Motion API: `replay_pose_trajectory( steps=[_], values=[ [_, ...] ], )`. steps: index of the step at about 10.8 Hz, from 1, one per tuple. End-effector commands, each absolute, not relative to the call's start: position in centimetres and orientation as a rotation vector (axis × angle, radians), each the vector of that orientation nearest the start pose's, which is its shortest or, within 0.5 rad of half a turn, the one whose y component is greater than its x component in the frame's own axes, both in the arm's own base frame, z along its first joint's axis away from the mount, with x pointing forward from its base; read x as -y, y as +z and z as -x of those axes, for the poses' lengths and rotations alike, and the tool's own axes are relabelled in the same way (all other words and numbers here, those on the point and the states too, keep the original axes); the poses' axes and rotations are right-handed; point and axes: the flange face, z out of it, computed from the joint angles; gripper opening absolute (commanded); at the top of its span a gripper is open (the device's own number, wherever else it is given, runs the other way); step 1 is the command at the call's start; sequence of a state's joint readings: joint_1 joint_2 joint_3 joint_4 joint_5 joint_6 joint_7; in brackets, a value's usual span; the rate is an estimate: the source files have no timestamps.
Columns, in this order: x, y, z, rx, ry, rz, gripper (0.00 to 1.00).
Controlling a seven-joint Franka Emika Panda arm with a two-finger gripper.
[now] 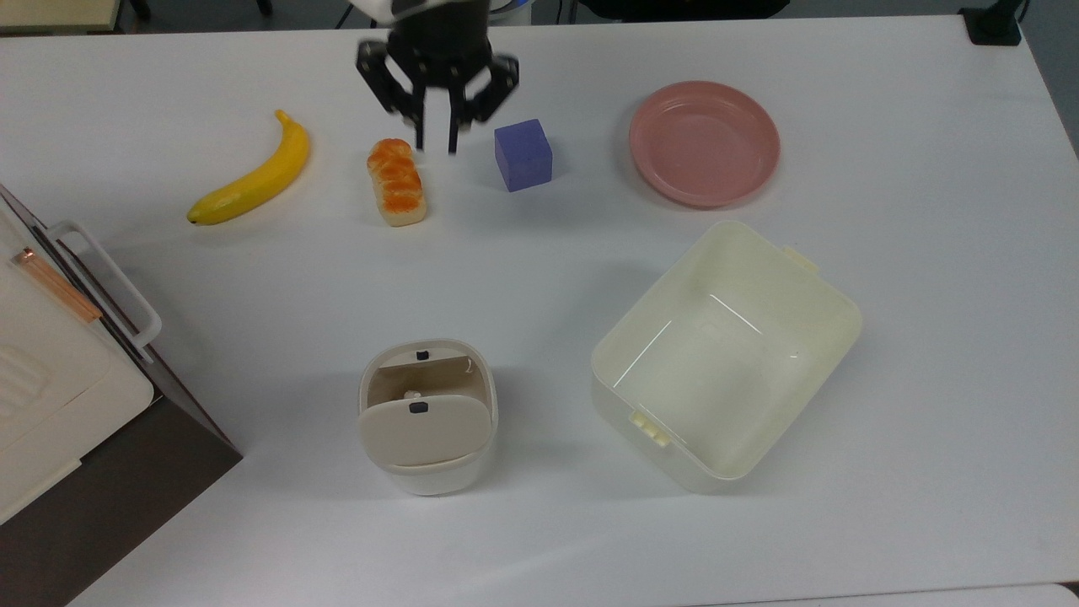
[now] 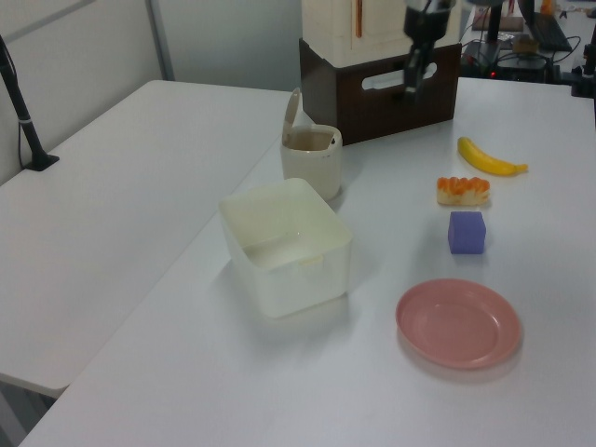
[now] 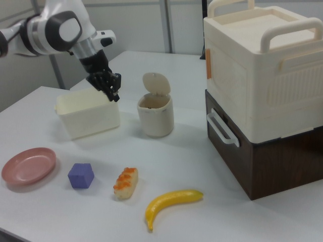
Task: Close the trash can
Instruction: 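Move the gripper down toward the open lid of the cream trash can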
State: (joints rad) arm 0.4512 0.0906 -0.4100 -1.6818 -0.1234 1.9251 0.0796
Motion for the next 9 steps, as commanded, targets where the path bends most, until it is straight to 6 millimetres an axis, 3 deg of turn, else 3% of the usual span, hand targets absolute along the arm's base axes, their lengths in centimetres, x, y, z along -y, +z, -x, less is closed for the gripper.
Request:
replay_pose_trajectory(
  steps=[1,3,5,6,9],
  values=[
    [-3.7,54.7,-64.3,-0.402,-0.532,3.228,0.0],
    [-4.3,53.2,-66.5,-0.593,-0.626,3.172,0.0],
    [-5.6,54.8,-69.1,-0.751,-0.772,3.084,0.0],
    [-5.2,56.0,-70.2,-0.817,-0.829,3.044,0.0],
    [-5.9,55.8,-72.8,-0.929,-0.906,2.988,0.0]
  ],
)
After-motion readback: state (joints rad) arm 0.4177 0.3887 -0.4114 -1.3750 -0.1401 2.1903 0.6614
